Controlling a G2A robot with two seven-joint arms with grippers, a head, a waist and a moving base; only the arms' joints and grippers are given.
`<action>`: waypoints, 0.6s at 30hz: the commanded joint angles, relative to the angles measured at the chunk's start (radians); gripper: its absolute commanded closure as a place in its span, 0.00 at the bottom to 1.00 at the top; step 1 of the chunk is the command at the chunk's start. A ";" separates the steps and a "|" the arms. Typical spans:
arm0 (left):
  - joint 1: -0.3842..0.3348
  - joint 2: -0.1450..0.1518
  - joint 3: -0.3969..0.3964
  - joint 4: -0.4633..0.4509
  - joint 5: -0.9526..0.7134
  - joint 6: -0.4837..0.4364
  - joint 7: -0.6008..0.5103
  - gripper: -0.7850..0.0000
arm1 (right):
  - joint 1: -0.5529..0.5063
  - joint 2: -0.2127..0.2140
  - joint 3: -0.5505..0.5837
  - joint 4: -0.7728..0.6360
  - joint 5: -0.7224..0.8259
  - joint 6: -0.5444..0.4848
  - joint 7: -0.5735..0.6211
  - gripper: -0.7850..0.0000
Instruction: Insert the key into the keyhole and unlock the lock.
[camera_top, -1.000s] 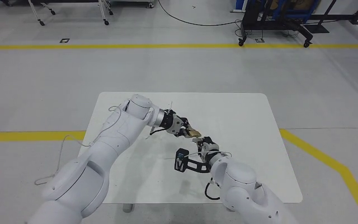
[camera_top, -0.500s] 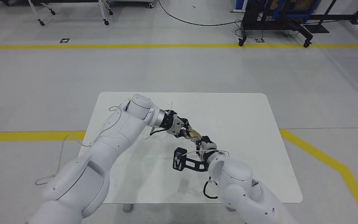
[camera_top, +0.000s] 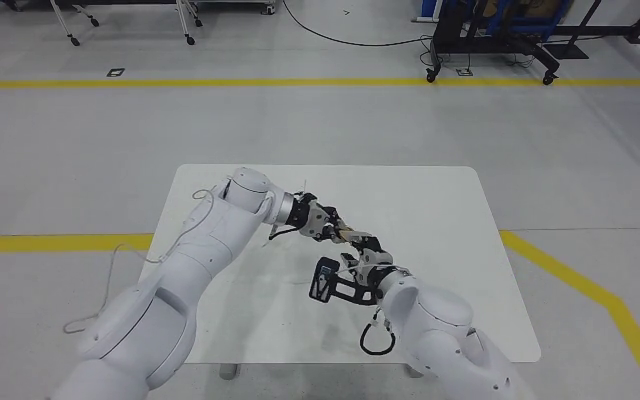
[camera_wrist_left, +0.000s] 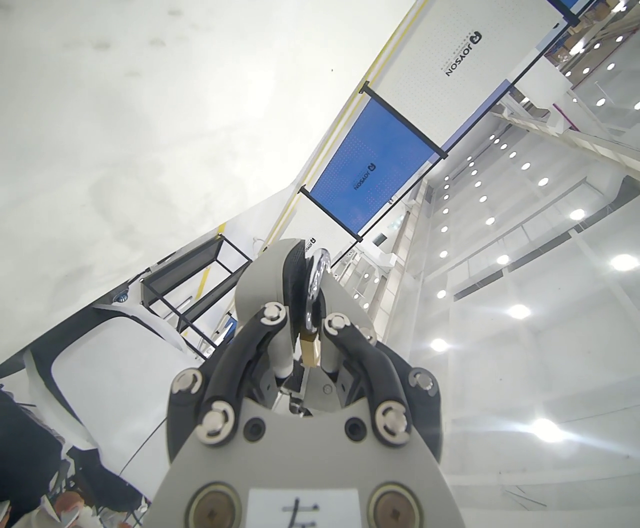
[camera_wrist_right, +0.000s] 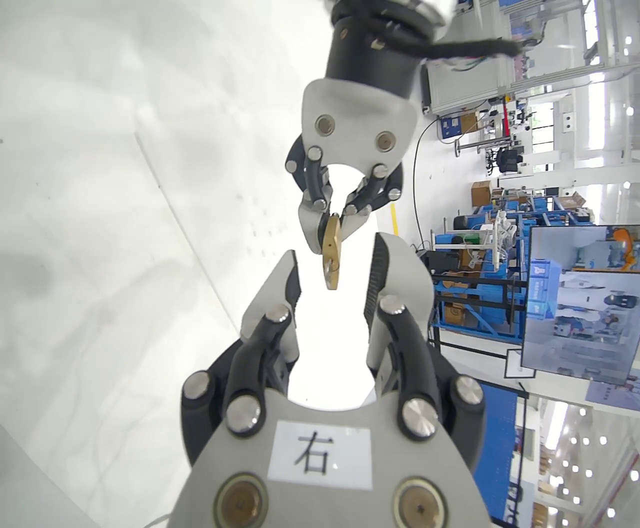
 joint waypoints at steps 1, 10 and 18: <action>0.005 0.001 -0.015 -0.003 -0.016 -0.019 0.015 1.00 | -0.024 0.004 0.022 -0.021 0.000 0.000 -0.023 0.00; 0.052 0.017 -0.114 -0.050 -0.138 -0.114 0.035 1.00 | -0.024 0.004 0.022 -0.021 0.000 0.000 -0.023 0.00; 0.114 0.073 -0.198 -0.198 -0.014 -0.318 0.174 1.00 | -0.077 0.018 0.118 -0.039 0.147 -0.074 -0.190 0.63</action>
